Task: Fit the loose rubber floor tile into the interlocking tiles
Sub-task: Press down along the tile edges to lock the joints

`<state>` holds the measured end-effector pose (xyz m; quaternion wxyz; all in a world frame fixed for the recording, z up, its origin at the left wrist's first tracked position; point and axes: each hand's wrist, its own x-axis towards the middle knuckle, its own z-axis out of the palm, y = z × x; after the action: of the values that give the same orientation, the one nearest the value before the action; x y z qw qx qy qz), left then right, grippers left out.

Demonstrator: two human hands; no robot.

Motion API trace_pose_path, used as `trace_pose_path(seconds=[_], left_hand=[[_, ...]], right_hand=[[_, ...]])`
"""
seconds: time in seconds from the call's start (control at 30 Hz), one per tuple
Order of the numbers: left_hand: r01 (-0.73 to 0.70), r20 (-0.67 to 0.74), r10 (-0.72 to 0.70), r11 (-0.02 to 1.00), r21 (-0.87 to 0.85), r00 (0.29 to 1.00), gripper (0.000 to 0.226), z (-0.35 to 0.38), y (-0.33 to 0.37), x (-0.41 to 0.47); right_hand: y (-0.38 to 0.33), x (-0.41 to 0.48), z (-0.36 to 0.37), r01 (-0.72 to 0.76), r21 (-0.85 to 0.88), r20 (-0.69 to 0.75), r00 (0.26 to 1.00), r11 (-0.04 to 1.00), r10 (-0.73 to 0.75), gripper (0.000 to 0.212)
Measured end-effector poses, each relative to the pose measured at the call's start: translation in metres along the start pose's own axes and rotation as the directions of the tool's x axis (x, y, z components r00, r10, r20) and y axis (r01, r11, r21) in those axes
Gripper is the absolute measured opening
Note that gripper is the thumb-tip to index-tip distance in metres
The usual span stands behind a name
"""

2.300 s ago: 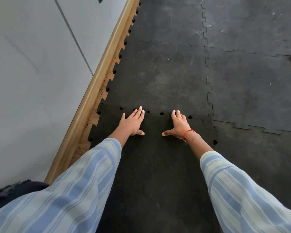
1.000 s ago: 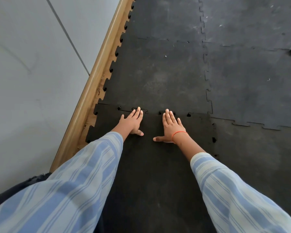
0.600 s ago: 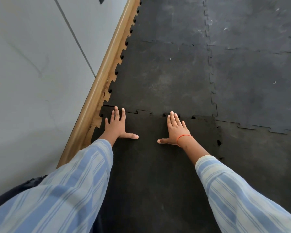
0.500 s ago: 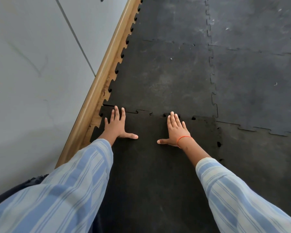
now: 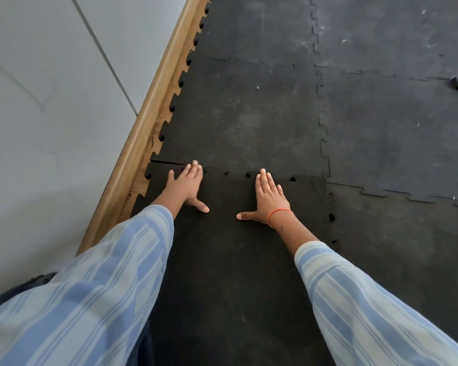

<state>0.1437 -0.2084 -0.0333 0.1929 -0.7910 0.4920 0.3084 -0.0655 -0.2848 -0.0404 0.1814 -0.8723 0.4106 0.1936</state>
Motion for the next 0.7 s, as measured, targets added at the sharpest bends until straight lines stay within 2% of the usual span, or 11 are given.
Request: trace_pose_path(seconds=[0.1,0.37,0.57,0.7], left_hand=[[-0.164,0.054,0.167,0.985,-0.056,0.984,0.126,0.005,0.048,-0.005],[-0.137,0.113,0.141,0.990,-0.045,0.984,0.125,-0.001,0.064,-0.006],[-0.294,-0.070,0.288,0.952,-0.090,0.955,0.079,0.003,0.079,0.000],[-0.300,-0.115,0.290,0.949,-0.093,0.950,0.070,0.013,0.092,0.007]], right_hand=[[0.003,-0.003,0.002,-0.038,0.004,-0.023,0.999,0.999,0.038,0.131],[0.002,0.003,-0.004,-0.038,-0.057,0.045,0.998,0.998,0.040,0.130],[0.011,0.002,-0.019,0.020,-0.045,0.026,0.999,0.999,-0.019,0.126],[0.023,0.004,-0.018,-0.023,-0.010,0.028,0.999,1.000,0.024,0.136]])
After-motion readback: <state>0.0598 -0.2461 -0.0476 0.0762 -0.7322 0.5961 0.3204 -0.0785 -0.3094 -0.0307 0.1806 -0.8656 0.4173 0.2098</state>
